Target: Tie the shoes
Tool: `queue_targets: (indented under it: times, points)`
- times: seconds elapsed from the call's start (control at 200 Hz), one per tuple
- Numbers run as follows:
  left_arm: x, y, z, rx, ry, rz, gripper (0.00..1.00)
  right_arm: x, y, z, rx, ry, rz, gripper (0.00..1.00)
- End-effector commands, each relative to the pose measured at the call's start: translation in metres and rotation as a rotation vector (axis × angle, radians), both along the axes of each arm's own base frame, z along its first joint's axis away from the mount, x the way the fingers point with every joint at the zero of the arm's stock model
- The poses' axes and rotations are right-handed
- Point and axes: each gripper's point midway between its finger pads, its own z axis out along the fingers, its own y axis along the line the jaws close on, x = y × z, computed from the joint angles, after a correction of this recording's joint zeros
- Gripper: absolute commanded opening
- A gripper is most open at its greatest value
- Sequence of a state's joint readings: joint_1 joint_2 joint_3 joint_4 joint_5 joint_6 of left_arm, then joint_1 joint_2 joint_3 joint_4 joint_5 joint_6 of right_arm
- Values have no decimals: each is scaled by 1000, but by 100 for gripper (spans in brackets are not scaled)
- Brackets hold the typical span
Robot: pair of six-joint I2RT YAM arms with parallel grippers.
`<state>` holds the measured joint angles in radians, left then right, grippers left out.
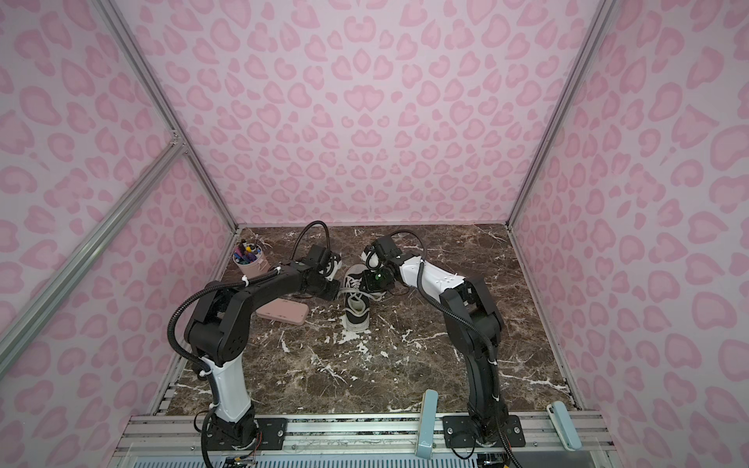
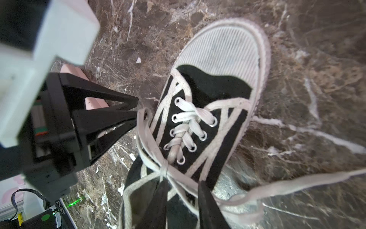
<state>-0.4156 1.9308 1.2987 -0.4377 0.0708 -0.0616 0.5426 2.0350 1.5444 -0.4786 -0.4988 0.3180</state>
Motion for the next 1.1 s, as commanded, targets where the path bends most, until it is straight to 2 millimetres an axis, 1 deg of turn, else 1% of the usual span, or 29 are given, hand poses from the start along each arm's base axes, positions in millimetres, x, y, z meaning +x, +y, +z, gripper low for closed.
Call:
queue_targets:
  times: [0.0,0.03,0.045,0.055,0.065,0.075,0.08,0.085,0.105,0.115,0.125,0.165,0.28,0.3,0.335,0.35,0.5,0.59,0.685,0.71,0.715,0.72,0.74,0.755,0.805,0.865,0.93,1.01,1.095]
  points:
    - [5,-5,16,-85,-45,14,45,1,-7,14,19,-14,-13,32]
    - [5,-4,20,-97,-54,20,51,3,-10,19,28,-24,-24,33]
    - [4,-3,23,-103,-60,21,57,3,-12,21,31,-29,-29,34]
    - [4,-2,24,-106,-64,23,62,4,-13,23,35,-34,-33,35]
    - [4,-2,25,-109,-68,25,72,4,-15,24,36,-36,-38,36]
    - [4,-1,27,-113,-73,26,92,5,-16,27,41,-43,-42,37]
    - [3,-1,28,-114,-76,26,97,5,-17,28,42,-46,-44,37]
    - [3,-1,28,-115,-78,28,100,6,-17,29,44,-48,-46,39]
    - [3,0,32,-124,-89,32,98,9,-20,36,54,-65,-57,42]
    - [3,0,34,-130,-94,32,97,5,-25,30,47,-50,-63,44]
    - [2,1,35,-135,-98,33,97,4,-27,30,47,-49,-66,45]
    - [1,3,43,-154,-115,38,97,6,-36,35,55,-60,-84,52]
    - [-5,12,72,-216,-200,65,97,11,-68,58,64,-112,-144,72]
    - [-7,14,77,-233,-216,74,97,12,-75,63,65,-124,-156,77]
    - [-9,18,88,-254,-251,87,97,13,-88,70,64,-142,-180,95]
    - [-9,20,94,-261,-271,93,97,13,-94,72,62,-146,-191,97]
    - [-16,46,141,-329,-440,169,97,15,-151,91,44,-227,-301,98]
    - [-17,67,161,-345,-536,261,97,15,-186,93,-9,-280,-383,98]
    - [-20,82,178,-376,-666,298,97,15,-220,95,-74,-366,-482,98]
    - [-22,87,179,-370,-695,308,97,15,-229,97,-86,-394,-517,98]
    - [-23,88,179,-368,-701,310,97,13,-230,93,-92,-390,-521,98]
    - [-23,88,180,-369,-708,312,97,15,-232,96,-94,-403,-530,98]
    - [-25,92,179,-358,-719,324,97,14,-238,96,-104,-426,-551,98]
    - [-24,96,183,-360,-750,333,97,13,-243,96,-111,-442,-566,98]
    - [-28,102,185,-339,-805,333,97,10,-256,97,-133,-504,-618,98]
    - [-31,111,185,-307,-848,352,97,5,-270,94,-175,-554,-671,98]
    - [-36,114,185,-276,-885,334,97,-1,-285,88,-211,-582,-731,98]
    - [-40,120,182,-255,-888,355,97,-5,-294,83,-229,-593,-760,98]
    - [-47,119,175,-266,-863,347,97,-6,-296,77,-232,-577,-762,98]
